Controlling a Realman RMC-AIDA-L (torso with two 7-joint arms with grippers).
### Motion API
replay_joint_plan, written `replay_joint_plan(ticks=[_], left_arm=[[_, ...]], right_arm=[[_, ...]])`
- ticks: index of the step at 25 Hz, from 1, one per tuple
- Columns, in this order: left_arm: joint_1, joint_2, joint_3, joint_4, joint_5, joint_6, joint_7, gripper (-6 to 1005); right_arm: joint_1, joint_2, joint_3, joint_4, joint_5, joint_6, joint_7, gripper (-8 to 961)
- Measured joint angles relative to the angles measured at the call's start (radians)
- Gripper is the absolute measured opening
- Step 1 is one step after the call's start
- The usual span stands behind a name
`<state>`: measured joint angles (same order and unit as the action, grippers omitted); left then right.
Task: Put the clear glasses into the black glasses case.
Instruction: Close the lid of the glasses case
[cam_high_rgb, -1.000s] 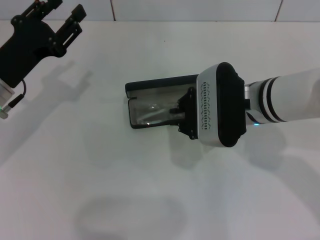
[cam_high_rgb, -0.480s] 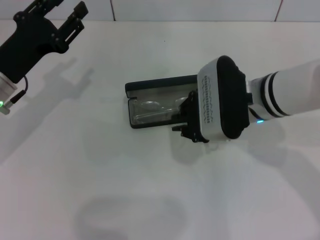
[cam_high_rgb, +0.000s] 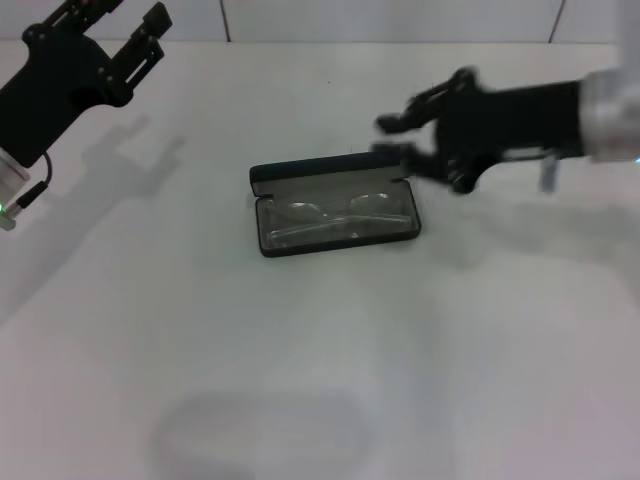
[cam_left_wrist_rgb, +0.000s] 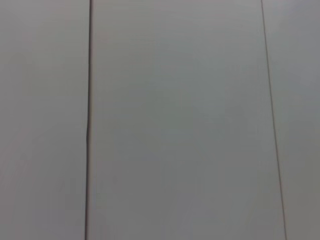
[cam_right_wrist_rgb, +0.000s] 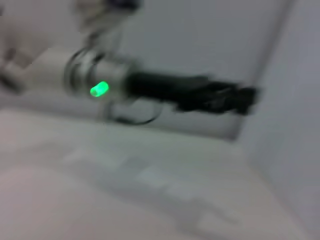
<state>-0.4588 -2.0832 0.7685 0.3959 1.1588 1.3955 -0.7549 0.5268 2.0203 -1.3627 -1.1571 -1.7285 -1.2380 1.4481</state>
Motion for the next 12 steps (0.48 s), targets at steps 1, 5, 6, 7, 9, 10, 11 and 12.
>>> replay_joint_plan(ticks=[1, 5, 6, 7, 9, 10, 11, 12], left_arm=[[0.0, 0.0, 0.0, 0.0, -0.002, 0.0, 0.0, 599], [0.001, -0.002, 0.0, -0.001, 0.0, -0.002, 0.0, 599], [-0.002, -0.003, 0.002, -0.005, 0.001, -0.007, 0.0, 599], [-0.007, -0.003, 0.003, -0.012, 0.002, -0.014, 0.001, 599], [-0.02, -0.004, 0.004, -0.029, 0.007, -0.028, 0.003, 599], [-0.031, -0.004, 0.005, -0.039, 0.015, -0.04, 0.004, 599], [-0.045, -0.004, 0.007, -0.048, 0.033, -0.055, 0.002, 599], [-0.058, -0.004, 0.009, -0.054, 0.052, -0.071, -0.003, 599]], right_arm=[[-0.009, 0.001, 0.044, 0.02, 0.024, -0.011, -0.015, 212], [-0.036, 0.0, 0.186, 0.169, 0.183, 0.033, -0.133, 213], [-0.037, -0.002, 0.229, 0.23, 0.24, 0.029, -0.187, 213], [-0.032, -0.004, 0.275, 0.294, 0.284, 0.012, -0.232, 213], [-0.022, -0.008, 0.355, 0.398, 0.345, -0.017, -0.296, 213], [-0.018, -0.009, 0.403, 0.445, 0.367, -0.025, -0.32, 213], [-0.016, -0.01, 0.43, 0.468, 0.379, -0.03, -0.334, 213], [-0.016, -0.009, 0.467, 0.494, 0.393, -0.032, -0.346, 214]])
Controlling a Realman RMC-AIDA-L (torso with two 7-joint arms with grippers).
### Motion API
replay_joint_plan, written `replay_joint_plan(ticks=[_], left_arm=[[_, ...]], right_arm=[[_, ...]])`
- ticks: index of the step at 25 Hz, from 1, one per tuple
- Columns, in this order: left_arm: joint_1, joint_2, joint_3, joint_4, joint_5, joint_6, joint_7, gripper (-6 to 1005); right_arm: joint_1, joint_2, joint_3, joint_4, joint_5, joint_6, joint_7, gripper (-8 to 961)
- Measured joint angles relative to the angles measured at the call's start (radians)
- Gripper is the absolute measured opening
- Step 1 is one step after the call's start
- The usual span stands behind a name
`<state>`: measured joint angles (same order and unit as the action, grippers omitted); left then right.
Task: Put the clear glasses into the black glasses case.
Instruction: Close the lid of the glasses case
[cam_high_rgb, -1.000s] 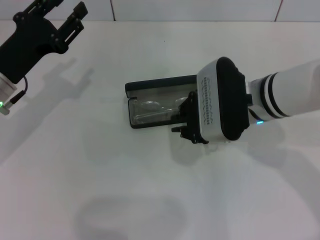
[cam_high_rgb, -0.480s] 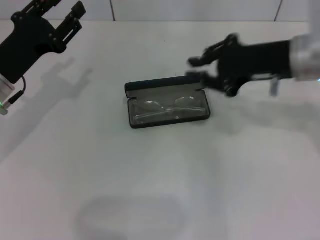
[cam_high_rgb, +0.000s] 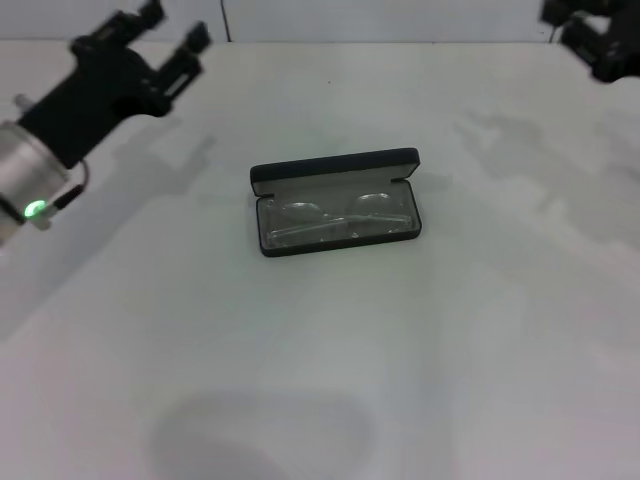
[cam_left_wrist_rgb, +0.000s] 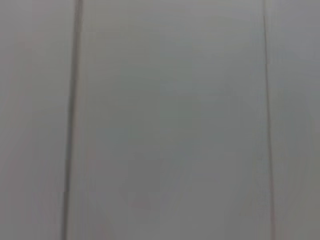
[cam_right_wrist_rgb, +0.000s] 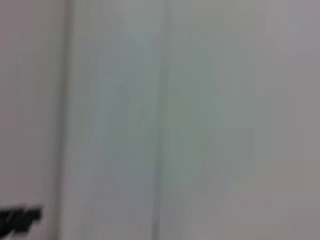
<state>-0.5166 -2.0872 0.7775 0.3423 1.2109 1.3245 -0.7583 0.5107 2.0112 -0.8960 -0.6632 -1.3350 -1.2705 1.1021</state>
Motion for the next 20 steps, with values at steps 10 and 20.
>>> replay_joint_plan(ticks=[10, 20], left_arm=[[-0.192, 0.003, 0.238, 0.047, 0.236, -0.356, -0.394, 599], [-0.249, -0.002, 0.492, 0.079, 0.282, -0.465, -0.537, 600]], right_arm=[[-0.025, 0.006, 0.07, 0.115, 0.194, -0.043, -0.131, 456], [-0.01, 0.005, 0.052, 0.139, 0.189, -0.027, -0.155, 734]])
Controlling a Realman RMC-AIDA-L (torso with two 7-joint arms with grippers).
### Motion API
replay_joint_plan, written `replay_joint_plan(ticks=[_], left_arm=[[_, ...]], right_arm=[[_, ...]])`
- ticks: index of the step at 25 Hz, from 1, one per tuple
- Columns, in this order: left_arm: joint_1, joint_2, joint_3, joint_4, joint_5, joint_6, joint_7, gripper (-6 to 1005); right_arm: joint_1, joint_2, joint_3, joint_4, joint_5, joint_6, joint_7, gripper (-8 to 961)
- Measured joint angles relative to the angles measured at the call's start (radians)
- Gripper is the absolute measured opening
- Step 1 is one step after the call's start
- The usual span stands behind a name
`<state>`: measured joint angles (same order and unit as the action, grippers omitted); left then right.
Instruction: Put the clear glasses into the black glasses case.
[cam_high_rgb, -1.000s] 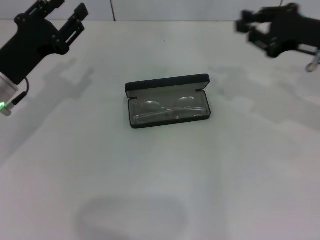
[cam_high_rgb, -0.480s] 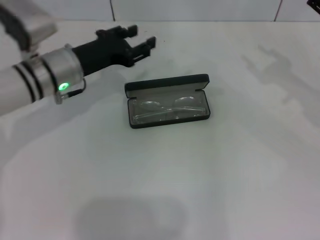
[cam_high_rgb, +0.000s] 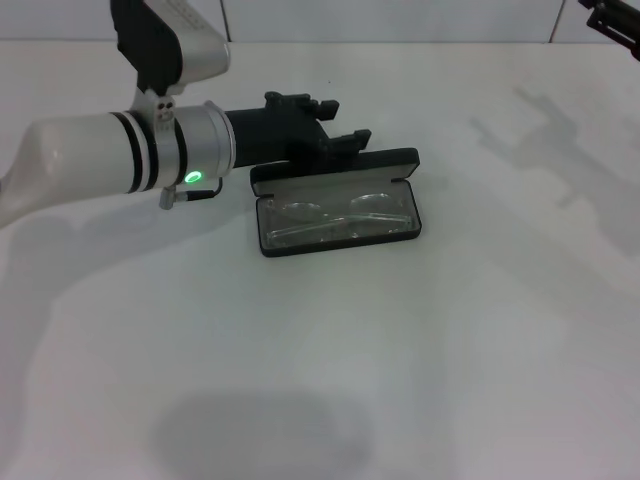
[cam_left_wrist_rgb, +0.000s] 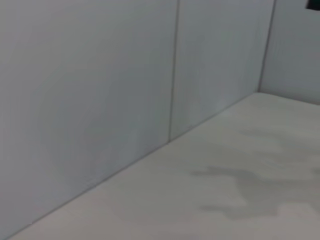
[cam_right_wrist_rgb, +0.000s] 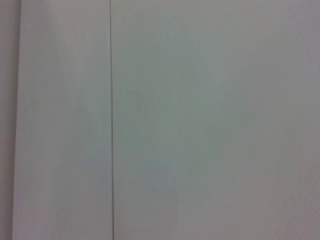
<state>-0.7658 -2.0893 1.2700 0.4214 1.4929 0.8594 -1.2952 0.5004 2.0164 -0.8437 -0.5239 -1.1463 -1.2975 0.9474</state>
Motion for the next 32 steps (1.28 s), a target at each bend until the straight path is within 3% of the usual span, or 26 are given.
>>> replay_joint_plan(ticks=[2, 9, 27, 32], left_arm=[[0.002, 0.0, 0.016, 0.0, 0.005, 0.0, -0.013, 600], [0.022, 0.0, 0.059, 0.001, 0.017, 0.007, -0.019, 600], [0.071, -0.005, 0.065, 0.003, 0.011, 0.055, 0.037, 600], [0.088, -0.005, 0.058, 0.009, -0.076, 0.115, 0.112, 601]], right_arm=[[0.001, 0.0, 0.0, 0.004, 0.0, 0.001, -0.006, 853], [0.004, -0.001, 0.0, 0.005, 0.0, 0.012, -0.012, 854], [0.02, 0.001, -0.015, 0.017, 0.001, 0.046, -0.024, 856], [0.024, -0.001, -0.052, 0.016, 0.001, 0.036, -0.024, 857]])
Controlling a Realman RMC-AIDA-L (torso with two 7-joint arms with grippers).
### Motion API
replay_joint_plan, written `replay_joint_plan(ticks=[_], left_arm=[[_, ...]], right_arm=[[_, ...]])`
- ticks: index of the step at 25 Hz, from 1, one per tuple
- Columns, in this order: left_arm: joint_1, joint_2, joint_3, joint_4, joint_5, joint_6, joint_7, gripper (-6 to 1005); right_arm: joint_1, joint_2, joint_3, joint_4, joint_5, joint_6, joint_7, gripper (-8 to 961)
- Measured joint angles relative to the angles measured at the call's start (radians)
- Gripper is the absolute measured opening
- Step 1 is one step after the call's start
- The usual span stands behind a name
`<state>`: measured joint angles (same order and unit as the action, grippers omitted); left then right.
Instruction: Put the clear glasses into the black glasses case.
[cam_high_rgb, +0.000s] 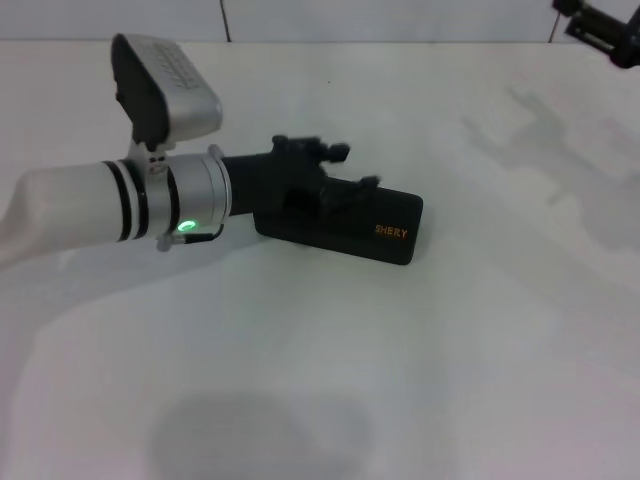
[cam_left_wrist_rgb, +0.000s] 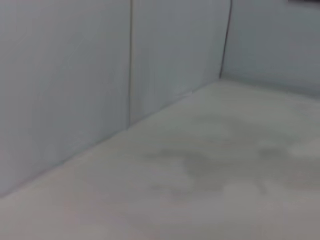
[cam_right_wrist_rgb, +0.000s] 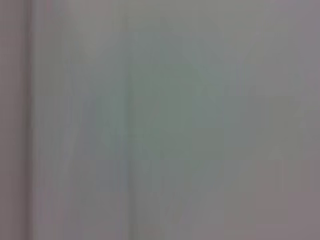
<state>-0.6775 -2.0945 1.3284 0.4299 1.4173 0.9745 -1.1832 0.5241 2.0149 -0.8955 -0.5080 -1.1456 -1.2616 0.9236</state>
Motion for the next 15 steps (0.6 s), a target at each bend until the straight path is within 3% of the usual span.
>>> replay_joint_plan(ticks=[3, 4, 5, 8, 9, 12, 15], left_arm=[[0.061, 0.007, -0.007, 0.051, -0.136, 0.169, 0.107, 601], [0.091, 0.013, -0.01, 0.078, -0.171, 0.234, 0.122, 601], [0.122, 0.022, -0.016, 0.1, -0.195, 0.299, 0.13, 601], [0.198, 0.064, -0.041, 0.12, -0.209, 0.523, 0.164, 601], [0.217, 0.07, -0.048, 0.114, -0.214, 0.566, 0.186, 601], [0.281, 0.073, -0.089, 0.103, -0.232, 0.67, 0.259, 601], [0.323, 0.063, -0.12, 0.115, -0.229, 0.709, 0.296, 601]], right_arm=[[0.004, -0.008, -0.063, -0.014, -0.004, -0.021, 0.008, 857], [0.014, -0.039, -0.181, -0.057, -0.053, -0.074, 0.068, 857], [0.019, -0.057, -0.22, -0.072, -0.091, -0.11, 0.102, 857], [0.062, -0.12, -0.297, -0.067, -0.216, -0.303, 0.182, 858], [0.074, -0.129, -0.297, -0.046, -0.231, -0.354, 0.174, 858], [0.08, -0.131, -0.291, -0.011, -0.25, -0.438, 0.105, 858], [0.068, -0.115, -0.291, -0.017, -0.266, -0.437, 0.061, 858]])
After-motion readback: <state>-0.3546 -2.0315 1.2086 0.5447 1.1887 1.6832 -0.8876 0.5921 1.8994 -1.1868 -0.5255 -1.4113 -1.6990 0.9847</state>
